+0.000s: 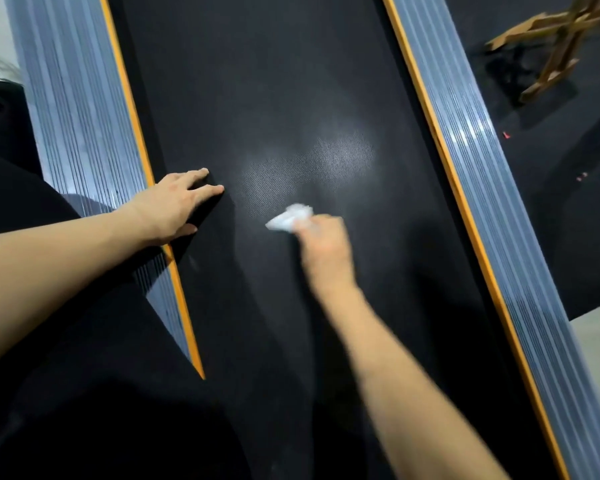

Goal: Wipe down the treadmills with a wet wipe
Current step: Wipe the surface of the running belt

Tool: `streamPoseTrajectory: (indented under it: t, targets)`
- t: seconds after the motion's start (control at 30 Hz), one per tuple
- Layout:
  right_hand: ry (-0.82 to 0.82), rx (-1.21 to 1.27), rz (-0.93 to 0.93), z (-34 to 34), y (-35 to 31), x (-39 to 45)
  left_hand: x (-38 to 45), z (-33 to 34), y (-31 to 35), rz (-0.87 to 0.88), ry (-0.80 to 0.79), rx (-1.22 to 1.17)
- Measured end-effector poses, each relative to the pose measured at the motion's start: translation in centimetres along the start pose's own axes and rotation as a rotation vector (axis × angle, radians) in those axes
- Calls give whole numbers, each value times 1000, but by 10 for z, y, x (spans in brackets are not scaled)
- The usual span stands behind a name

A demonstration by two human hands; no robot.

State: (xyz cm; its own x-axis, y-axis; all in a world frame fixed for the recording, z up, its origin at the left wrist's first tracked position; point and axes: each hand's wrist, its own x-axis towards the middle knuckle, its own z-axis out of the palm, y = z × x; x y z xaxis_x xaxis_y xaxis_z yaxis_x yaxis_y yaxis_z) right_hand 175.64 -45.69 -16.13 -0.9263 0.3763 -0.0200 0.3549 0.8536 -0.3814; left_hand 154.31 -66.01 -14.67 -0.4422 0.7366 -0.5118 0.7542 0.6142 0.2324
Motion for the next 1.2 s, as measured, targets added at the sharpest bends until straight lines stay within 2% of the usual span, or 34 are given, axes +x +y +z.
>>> streamPoseTrajectory:
  t: [0.07,0.13,0.2,0.23,0.3,0.37,0.47,0.53,0.6,0.67,0.73,0.8,0.83,0.87,0.93,1.0,1.1,1.17,1.2]
  targets:
    - [130,-52,293,-38,82,28,0,-1,-2,2,0,5]
    - [241,-63,510,-63,143,42,0,-1,-2,4,-4,5]
    - [316,-60,644,-59,160,48,1,-2,-1,5,-12,2]
    - [348,-79,683,-52,147,51,2,-3,-1,5,-14,-3]
    - [353,-195,536,-31,97,52,2,-4,-1,8,-5,-5]
    - [364,-135,234,-1,24,45,3,-5,-2,9,1,1]
    - [106,3,-126,47,-96,-2,1,-1,-3,13,-18,7]
    - [-11,56,-258,68,-117,-24,-1,3,-2,3,-22,15]
    - [-21,43,-319,56,-86,-14,-3,4,1,-11,-33,25]
    - [15,75,-260,22,-25,10,-3,1,4,-31,-66,29]
    - [189,-14,-100,-13,51,39,-3,-2,4,-37,-78,33]
    - [356,-96,309,-45,126,57,-3,-2,4,-33,-76,39]
    - [366,-84,522,-55,149,61,-3,-1,4,-36,-72,43]
    - [378,-72,655,-58,161,65,-4,-1,5,-40,-71,48]
    - [377,-78,707,-47,148,70,-3,-1,6,-41,-76,58]
    - [354,-169,573,-3,113,73,-1,1,4,-38,-78,59]
    - [96,-69,210,105,30,54,1,4,-2,-32,-82,62]
    - [1,-10,-17,128,-44,25,-1,8,-3,-18,-72,66]
    - [-21,27,-143,113,-71,14,-3,8,-1,-13,-68,95]
